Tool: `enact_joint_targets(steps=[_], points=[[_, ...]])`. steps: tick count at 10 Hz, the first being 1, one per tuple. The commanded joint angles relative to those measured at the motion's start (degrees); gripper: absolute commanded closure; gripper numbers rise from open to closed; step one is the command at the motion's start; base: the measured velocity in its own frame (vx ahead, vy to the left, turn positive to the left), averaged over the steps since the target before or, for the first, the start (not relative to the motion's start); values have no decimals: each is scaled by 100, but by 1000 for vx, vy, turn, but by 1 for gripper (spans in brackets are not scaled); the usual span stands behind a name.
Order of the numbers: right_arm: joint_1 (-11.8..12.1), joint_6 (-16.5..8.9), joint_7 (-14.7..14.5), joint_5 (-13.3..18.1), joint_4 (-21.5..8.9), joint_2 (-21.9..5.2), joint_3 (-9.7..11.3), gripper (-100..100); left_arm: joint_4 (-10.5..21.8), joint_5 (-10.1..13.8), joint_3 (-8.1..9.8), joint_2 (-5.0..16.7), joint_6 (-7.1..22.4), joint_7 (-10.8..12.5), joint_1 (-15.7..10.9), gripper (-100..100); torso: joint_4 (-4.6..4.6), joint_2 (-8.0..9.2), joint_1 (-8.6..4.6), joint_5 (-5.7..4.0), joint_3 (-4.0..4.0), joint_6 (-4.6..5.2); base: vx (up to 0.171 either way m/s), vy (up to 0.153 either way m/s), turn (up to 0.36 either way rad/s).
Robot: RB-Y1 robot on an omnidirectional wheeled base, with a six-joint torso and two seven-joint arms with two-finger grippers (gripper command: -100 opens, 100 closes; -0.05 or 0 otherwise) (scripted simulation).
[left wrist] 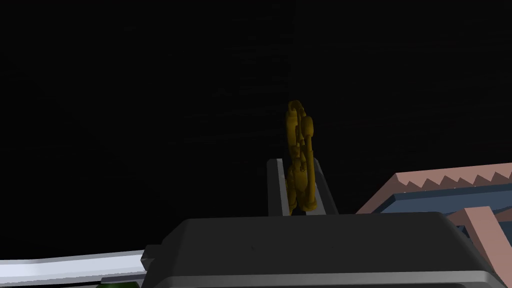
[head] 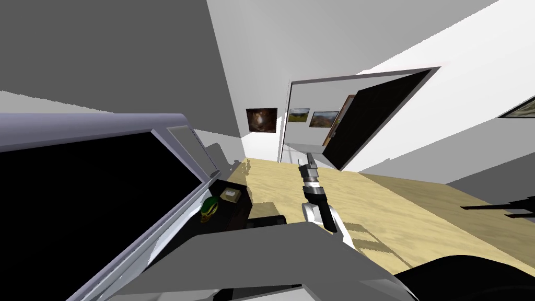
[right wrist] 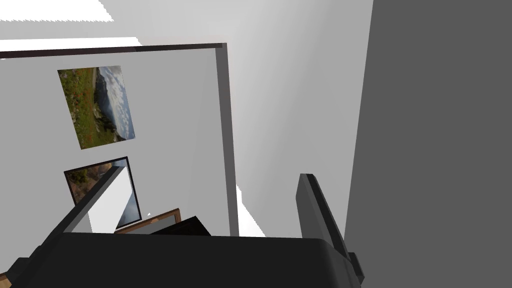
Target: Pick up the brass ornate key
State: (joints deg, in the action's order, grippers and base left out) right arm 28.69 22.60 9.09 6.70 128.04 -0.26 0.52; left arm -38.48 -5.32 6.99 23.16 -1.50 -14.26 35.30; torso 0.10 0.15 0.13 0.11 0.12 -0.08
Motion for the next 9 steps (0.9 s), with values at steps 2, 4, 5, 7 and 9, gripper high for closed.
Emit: enact_joint_targets(steps=[2,4,5,7,9], points=[[0,0,0,0,0,0,0,0,0,0,0,0,0,0,0,100,0,0,1,1,0,0,0,0,0],[0,0,0,0,0,0,0,0,-153,34,-16,16,-54,4,191,100,0,0,2,1,0,0,25,-7,7],[1,0,0,0,0,0,0,0,-301,64,-35,29,-78,9,362,100,-3,-13,-4,-1,-7,-2,93,-14,34],[1,0,0,0,0,0,0,0,-450,94,-55,42,-101,14,533,100,-6,-31,-5,-1,-17,0,69,-12,9],[1,0,0,0,0,0,0,0,-673,139,-83,61,-136,21,789,100,-4,-17,-5,-1,-10,-1,41,-13,12]])
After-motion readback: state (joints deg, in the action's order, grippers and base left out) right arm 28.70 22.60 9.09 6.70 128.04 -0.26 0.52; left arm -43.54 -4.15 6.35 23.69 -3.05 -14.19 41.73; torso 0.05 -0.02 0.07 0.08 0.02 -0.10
